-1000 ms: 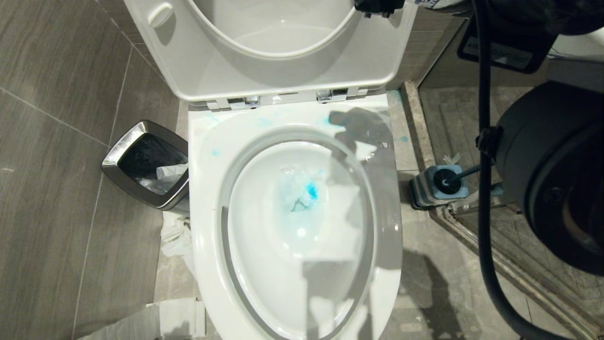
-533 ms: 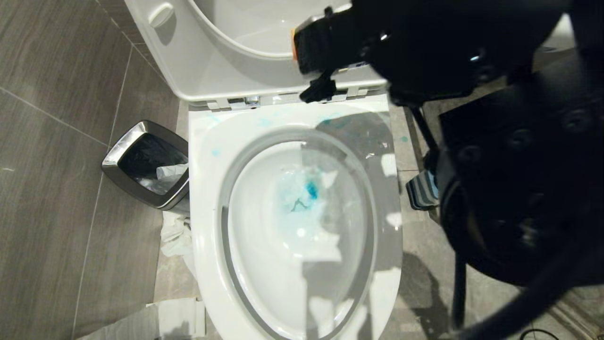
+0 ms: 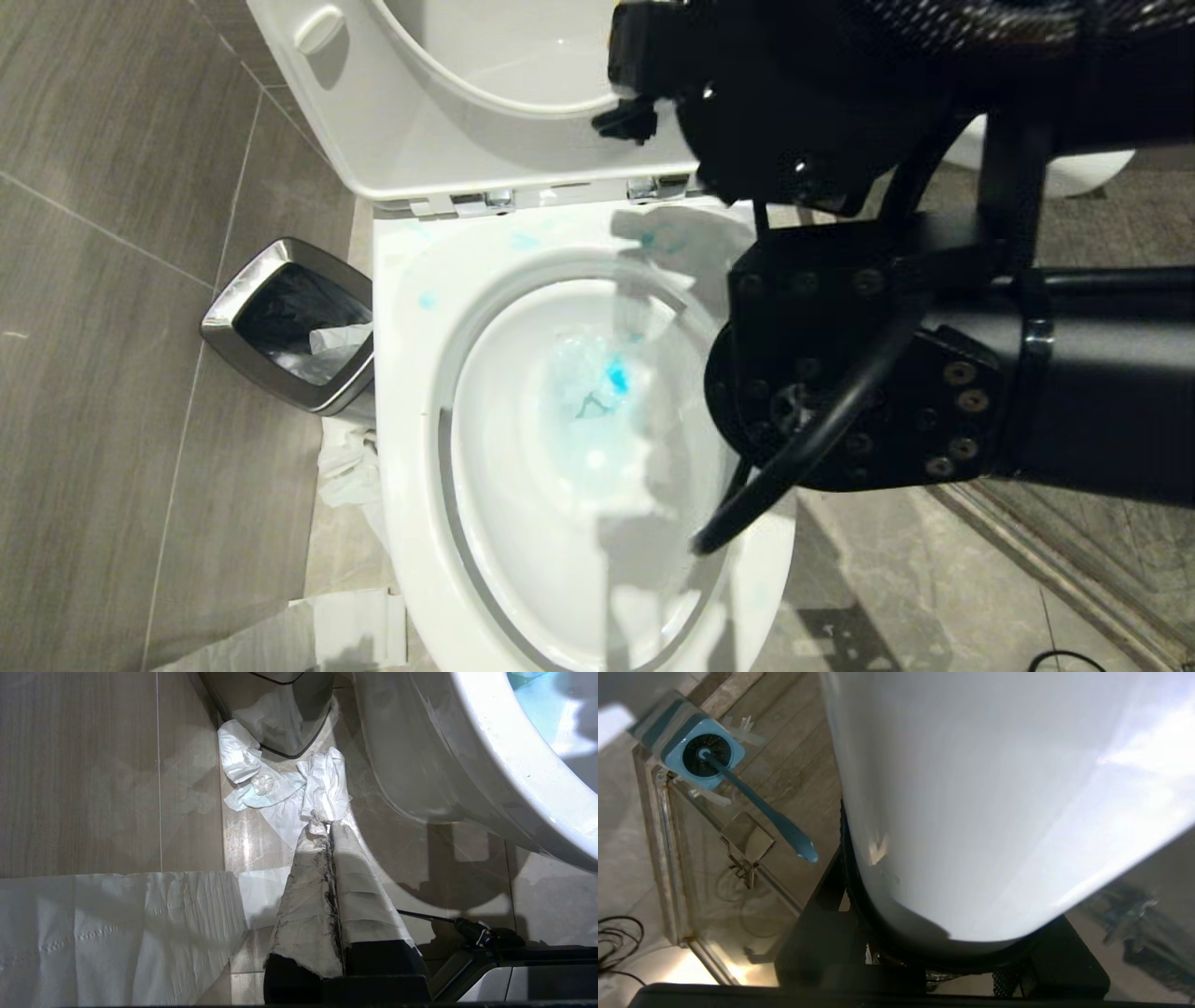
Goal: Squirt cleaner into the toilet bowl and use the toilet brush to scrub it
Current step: Pour in the cleaning agent
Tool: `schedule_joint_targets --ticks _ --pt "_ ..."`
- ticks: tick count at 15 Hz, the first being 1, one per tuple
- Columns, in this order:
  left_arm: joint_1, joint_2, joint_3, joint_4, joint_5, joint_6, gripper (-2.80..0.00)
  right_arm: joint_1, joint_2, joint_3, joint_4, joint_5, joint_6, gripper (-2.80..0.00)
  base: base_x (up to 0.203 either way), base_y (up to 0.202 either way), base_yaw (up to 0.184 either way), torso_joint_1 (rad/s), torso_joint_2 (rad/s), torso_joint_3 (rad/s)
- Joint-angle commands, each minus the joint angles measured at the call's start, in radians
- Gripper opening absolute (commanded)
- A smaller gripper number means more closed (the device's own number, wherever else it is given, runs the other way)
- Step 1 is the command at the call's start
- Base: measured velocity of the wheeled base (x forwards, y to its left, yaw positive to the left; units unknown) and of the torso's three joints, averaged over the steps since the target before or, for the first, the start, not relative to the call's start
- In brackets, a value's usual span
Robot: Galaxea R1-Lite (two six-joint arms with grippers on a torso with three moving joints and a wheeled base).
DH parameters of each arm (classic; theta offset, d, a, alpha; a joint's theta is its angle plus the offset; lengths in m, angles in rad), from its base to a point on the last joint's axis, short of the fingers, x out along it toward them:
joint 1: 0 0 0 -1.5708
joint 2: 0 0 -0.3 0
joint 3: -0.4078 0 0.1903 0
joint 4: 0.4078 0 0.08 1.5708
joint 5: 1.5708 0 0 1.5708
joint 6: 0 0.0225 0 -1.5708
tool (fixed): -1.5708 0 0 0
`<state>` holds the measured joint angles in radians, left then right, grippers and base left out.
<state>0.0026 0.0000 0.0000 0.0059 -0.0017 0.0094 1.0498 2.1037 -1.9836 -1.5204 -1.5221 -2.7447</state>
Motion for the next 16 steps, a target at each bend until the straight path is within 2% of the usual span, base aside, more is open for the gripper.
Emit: schedule_joint_targets --ticks 1,4,5,7,9,12,16 --pt "0.0 0.002 0.0 0.0 0.001 0.0 -2.8 -0.004 -0.089 -0.009 -0.01 -0.008 -0.015 -2.8 0.0 0.0 0.0 0.0 0.0 0.0" --pt "0.0 0.002 0.0 0.0 0.001 0.0 -2.8 -0.005 -0.204 -0.012 -0.01 -0.008 -0.015 -2.8 0.0 0.0 0.0 0.0 0.0 0.0" --pt "0.0 0.002 0.0 0.0 0.001 0.0 -2.8 -0.03 -0.238 -0.012 0.001 -0.008 -0.015 -2.8 0.0 0.0 0.0 0.0 0.0 0.0" --pt "0.0 0.002 0.0 0.0 0.0 0.0 -2.8 -0.09 -0.3 -0.012 0.172 -0.008 -0.015 -2.8 0.0 0.0 0.0 0.0 0.0 0.0" --pt "0.0 0.002 0.0 0.0 0.0 0.0 -2.8 -0.107 -0.33 -0.012 0.322 -0.008 -0.015 -2.8 0.0 0.0 0.0 0.0 0.0 0.0" --pt "0.0 0.002 0.0 0.0 0.0 0.0 -2.8 -0.098 -0.327 -0.012 0.415 -0.008 -0.015 -2.8 0.0 0.0 0.0 0.0 0.0 0.0" --pt "0.0 0.002 0.0 0.0 0.0 0.0 -2.8 -0.088 -0.378 -0.013 0.933 -0.008 -0.015 -2.8 0.0 0.0 0.0 0.0 0.0 0.0"
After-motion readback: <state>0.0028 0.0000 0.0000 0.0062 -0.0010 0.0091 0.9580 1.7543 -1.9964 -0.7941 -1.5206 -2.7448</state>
